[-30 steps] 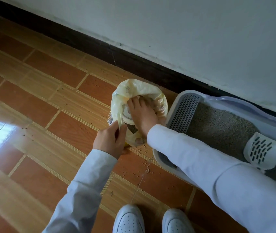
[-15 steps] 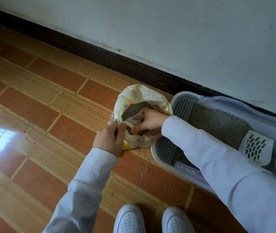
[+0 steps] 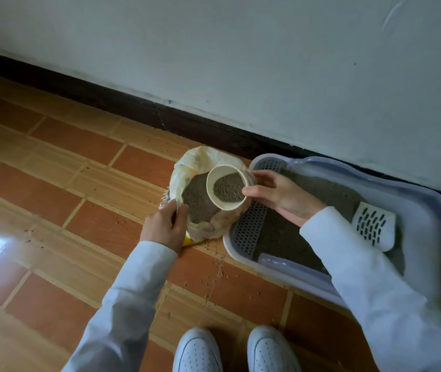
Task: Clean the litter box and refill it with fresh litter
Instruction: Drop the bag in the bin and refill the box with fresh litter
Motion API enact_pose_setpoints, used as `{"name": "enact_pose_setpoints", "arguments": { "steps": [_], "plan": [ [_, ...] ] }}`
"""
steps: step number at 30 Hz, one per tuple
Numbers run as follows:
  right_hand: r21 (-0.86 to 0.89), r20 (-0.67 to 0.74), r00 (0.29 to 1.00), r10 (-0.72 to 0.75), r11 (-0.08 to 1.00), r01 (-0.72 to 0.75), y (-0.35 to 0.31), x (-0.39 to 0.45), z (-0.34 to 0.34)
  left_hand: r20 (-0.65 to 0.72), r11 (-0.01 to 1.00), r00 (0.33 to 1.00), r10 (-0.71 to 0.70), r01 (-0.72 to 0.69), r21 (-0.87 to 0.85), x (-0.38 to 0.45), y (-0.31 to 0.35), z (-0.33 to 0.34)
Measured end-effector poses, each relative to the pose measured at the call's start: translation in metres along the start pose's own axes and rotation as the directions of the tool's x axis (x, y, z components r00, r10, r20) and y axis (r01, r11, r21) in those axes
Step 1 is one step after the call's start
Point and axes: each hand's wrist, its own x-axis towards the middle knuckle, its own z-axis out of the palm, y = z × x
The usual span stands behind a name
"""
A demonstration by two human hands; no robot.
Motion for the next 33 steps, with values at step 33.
{"name": "enact_pose_setpoints", "arguments": {
  "steps": [33],
  "plan": [
    [-0.358,-0.538,0.811,-0.231,0.933,0.028,0.033,-0.087,-0.102,-0.013,0.999,1.000,-0.016,0.016,0.028,-0.002,0.008,0.007]
  ]
}}
